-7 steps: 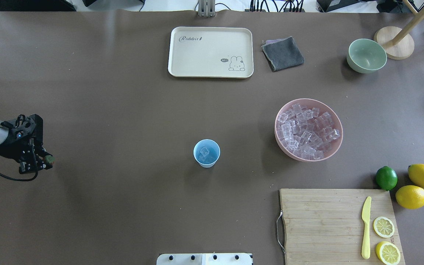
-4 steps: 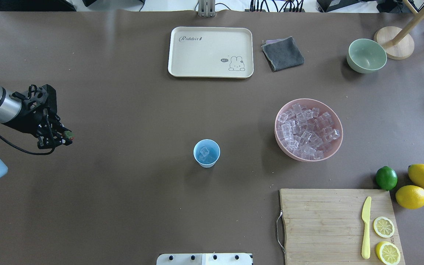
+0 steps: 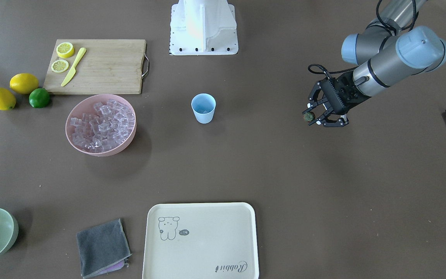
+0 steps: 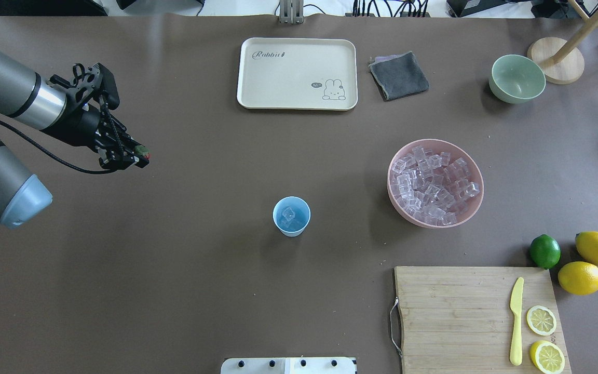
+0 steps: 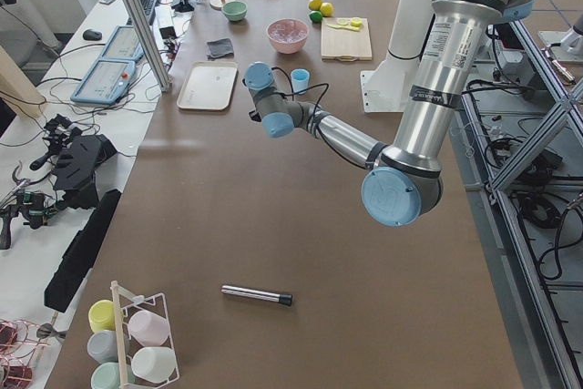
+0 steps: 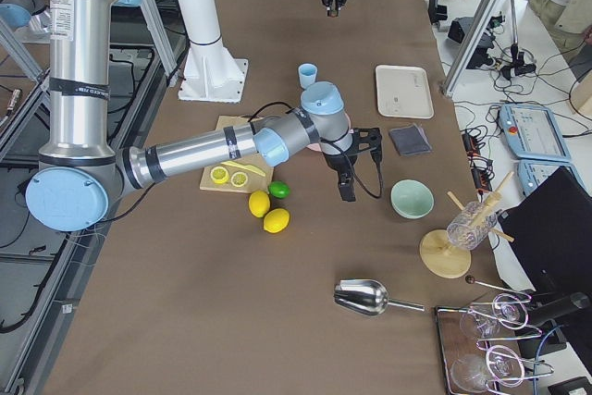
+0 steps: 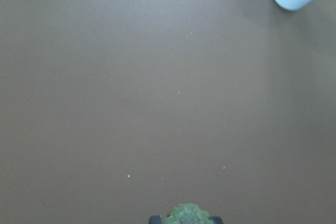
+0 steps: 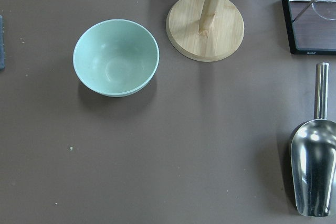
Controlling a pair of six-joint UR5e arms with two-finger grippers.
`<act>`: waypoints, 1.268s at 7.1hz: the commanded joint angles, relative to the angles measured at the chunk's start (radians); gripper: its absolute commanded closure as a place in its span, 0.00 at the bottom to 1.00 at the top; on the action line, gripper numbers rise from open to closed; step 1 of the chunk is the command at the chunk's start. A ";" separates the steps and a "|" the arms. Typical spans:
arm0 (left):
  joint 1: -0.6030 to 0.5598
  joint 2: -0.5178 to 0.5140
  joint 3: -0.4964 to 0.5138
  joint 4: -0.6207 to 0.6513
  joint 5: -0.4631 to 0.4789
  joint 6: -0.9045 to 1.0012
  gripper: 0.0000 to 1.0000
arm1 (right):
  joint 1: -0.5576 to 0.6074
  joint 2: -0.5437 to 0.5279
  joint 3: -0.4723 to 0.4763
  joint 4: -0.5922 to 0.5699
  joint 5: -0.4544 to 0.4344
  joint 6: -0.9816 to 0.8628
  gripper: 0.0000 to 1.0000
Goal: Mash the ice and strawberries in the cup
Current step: 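Carry the strawberry with the left gripper over the blue cup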
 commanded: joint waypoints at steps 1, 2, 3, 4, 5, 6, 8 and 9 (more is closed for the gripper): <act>0.004 -0.085 0.023 -0.001 0.000 -0.075 1.00 | -0.001 -0.001 -0.015 0.000 0.000 -0.001 0.00; 0.004 -0.109 0.029 -0.003 0.000 -0.101 1.00 | -0.001 -0.001 -0.018 0.000 0.000 -0.001 0.00; 0.004 -0.128 0.031 -0.002 0.000 -0.115 1.00 | -0.001 -0.001 -0.016 0.000 0.000 0.000 0.00; 0.005 -0.146 0.031 -0.003 0.000 -0.133 1.00 | 0.001 -0.001 -0.018 0.000 0.000 -0.001 0.00; 0.011 -0.180 0.036 -0.003 0.000 -0.172 1.00 | 0.001 -0.001 -0.030 0.000 0.000 -0.003 0.00; 0.033 -0.206 0.046 -0.008 0.006 -0.196 1.00 | 0.001 -0.001 -0.027 0.000 0.000 -0.003 0.00; 0.077 -0.267 0.071 -0.012 0.017 -0.261 1.00 | 0.001 0.001 -0.025 0.000 0.000 -0.003 0.00; 0.106 -0.289 0.074 -0.015 0.056 -0.290 1.00 | -0.001 0.003 -0.030 0.000 0.000 -0.004 0.00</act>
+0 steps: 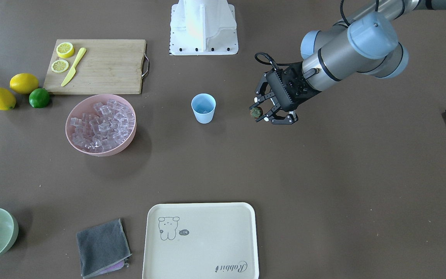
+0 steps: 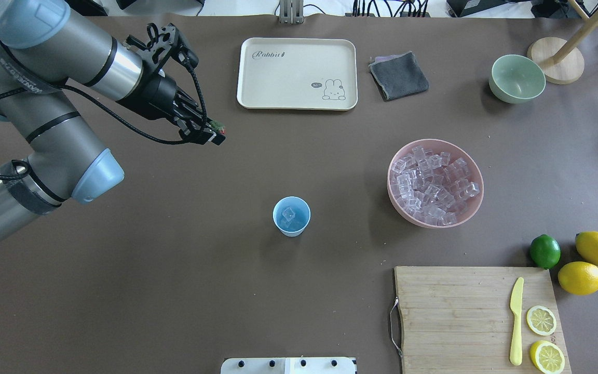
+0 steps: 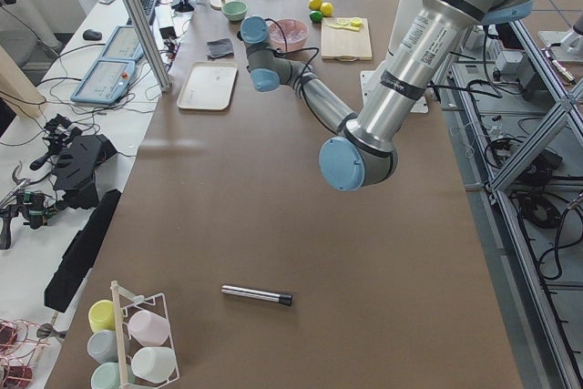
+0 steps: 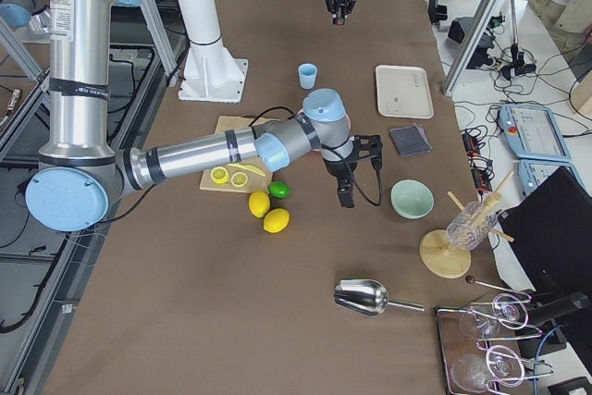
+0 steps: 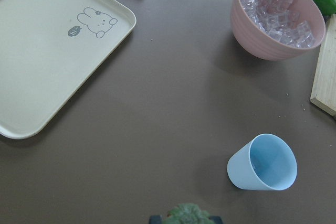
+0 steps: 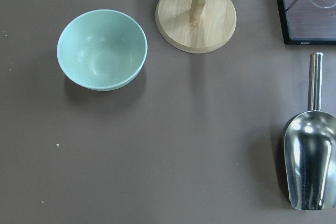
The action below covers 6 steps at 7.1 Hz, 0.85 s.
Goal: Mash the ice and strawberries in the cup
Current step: 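Carry the strawberry with the left gripper over the blue cup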
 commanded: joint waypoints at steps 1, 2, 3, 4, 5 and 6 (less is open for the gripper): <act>0.080 -0.051 0.008 -0.017 0.102 -0.089 1.00 | -0.001 0.003 -0.003 0.002 -0.002 -0.004 0.00; 0.112 -0.047 0.008 -0.055 0.138 -0.105 1.00 | -0.001 0.009 -0.003 0.002 -0.002 -0.004 0.00; 0.152 -0.045 0.010 -0.088 0.165 -0.162 1.00 | -0.001 0.014 -0.005 0.002 -0.003 -0.004 0.00; 0.203 -0.042 0.011 -0.114 0.236 -0.180 1.00 | -0.001 0.017 -0.002 0.002 -0.005 -0.006 0.00; 0.229 -0.039 0.023 -0.122 0.271 -0.178 1.00 | -0.001 0.020 -0.003 0.002 -0.006 -0.006 0.00; 0.245 -0.039 0.049 -0.149 0.275 -0.180 1.00 | -0.001 0.022 -0.002 0.002 -0.006 -0.006 0.00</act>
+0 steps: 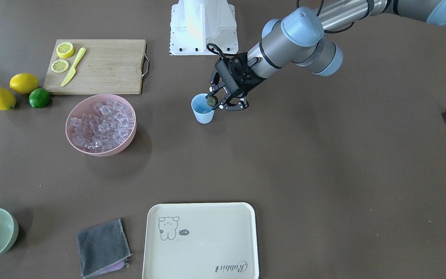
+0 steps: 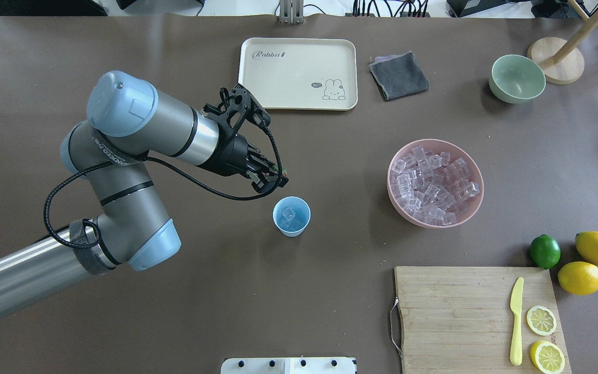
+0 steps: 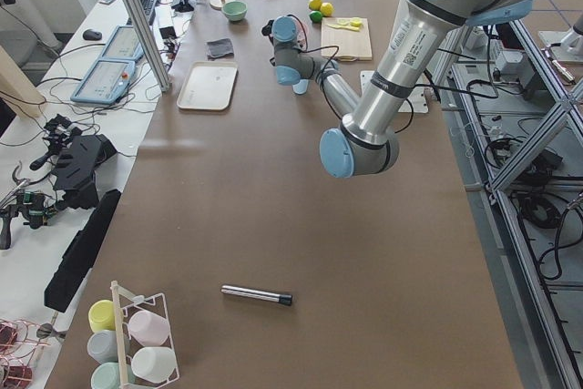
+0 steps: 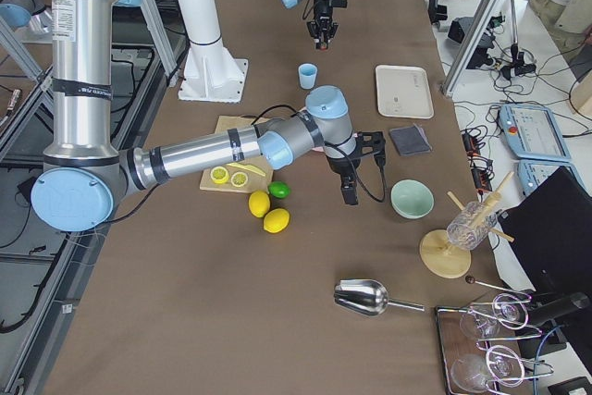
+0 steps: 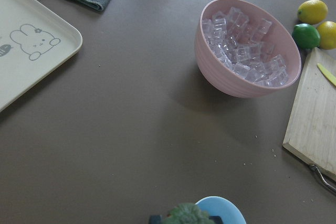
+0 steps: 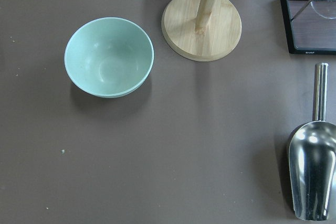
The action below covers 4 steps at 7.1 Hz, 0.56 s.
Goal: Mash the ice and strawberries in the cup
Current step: 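Carry the strawberry with the left gripper over the blue cup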
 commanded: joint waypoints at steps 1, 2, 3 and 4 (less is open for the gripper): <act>0.031 0.001 0.055 -0.062 0.022 -0.005 1.00 | 0.000 0.007 -0.001 0.000 -0.001 0.000 0.00; 0.051 0.003 0.066 -0.088 0.046 -0.006 1.00 | 0.000 0.009 0.001 0.000 -0.002 0.000 0.00; 0.077 0.003 0.068 -0.090 0.083 -0.008 1.00 | -0.002 0.009 0.001 0.000 -0.004 0.000 0.00; 0.089 0.001 0.070 -0.092 0.098 -0.006 1.00 | -0.002 0.009 -0.001 0.002 -0.004 0.000 0.00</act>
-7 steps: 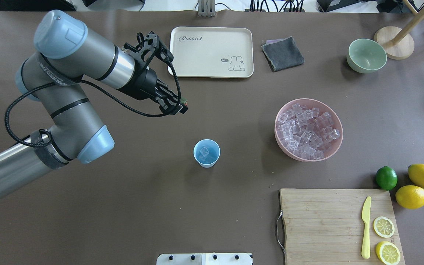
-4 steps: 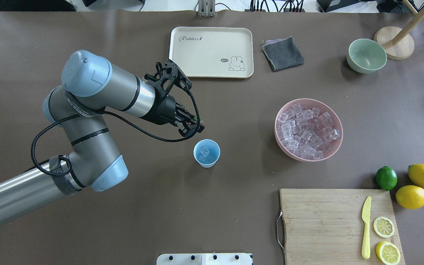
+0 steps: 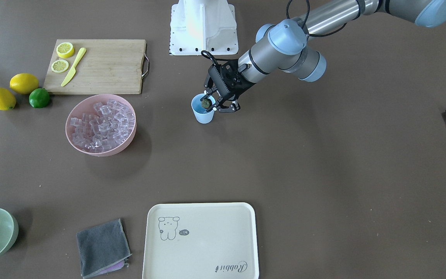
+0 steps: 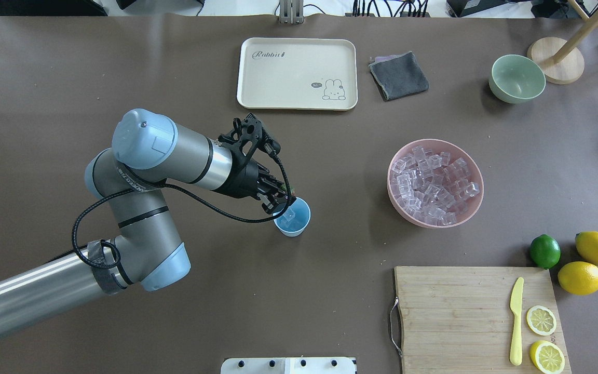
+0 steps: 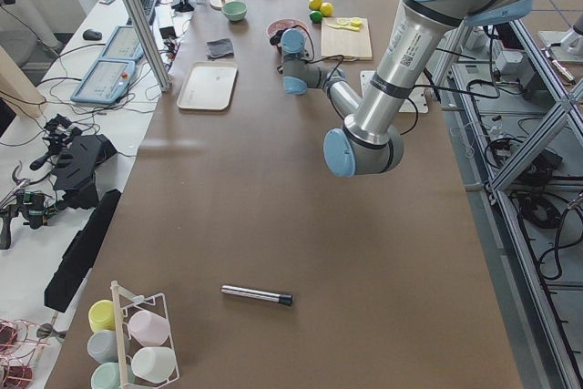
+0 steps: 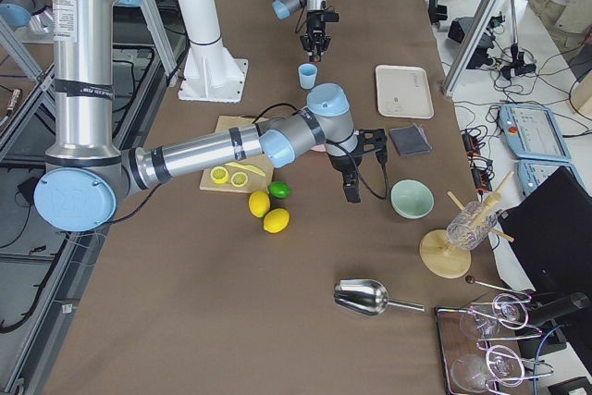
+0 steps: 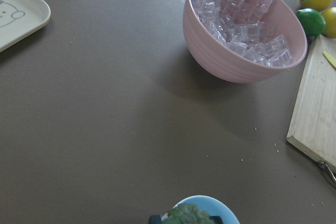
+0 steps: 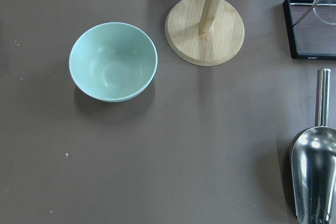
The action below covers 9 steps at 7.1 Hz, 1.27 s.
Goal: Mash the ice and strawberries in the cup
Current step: 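Lower the strawberry into the blue cup and open the left gripper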
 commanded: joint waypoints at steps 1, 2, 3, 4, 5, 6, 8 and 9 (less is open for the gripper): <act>0.025 0.000 0.004 -0.007 0.024 0.000 1.00 | 0.001 -0.001 -0.001 0.000 -0.002 0.000 0.00; 0.028 0.016 0.004 -0.025 0.024 0.000 1.00 | 0.000 -0.001 -0.001 0.001 -0.002 0.000 0.00; 0.028 0.034 0.004 -0.050 0.024 0.000 0.86 | 0.000 -0.001 -0.001 0.000 -0.002 0.000 0.00; 0.028 0.034 0.004 -0.053 0.024 0.000 0.59 | 0.000 -0.001 -0.001 0.000 -0.002 0.000 0.00; 0.033 0.034 -0.002 -0.054 0.024 -0.012 0.59 | 0.000 0.000 -0.001 0.001 -0.002 0.000 0.00; 0.042 0.027 -0.004 -0.056 0.024 -0.092 0.60 | 0.001 -0.001 -0.001 0.000 -0.002 0.000 0.00; 0.045 0.024 -0.002 -0.056 0.024 -0.098 0.39 | 0.000 -0.003 -0.003 0.000 -0.002 0.000 0.00; 0.043 0.022 -0.004 -0.056 0.024 -0.098 0.36 | 0.000 -0.003 -0.006 0.000 -0.002 0.000 0.00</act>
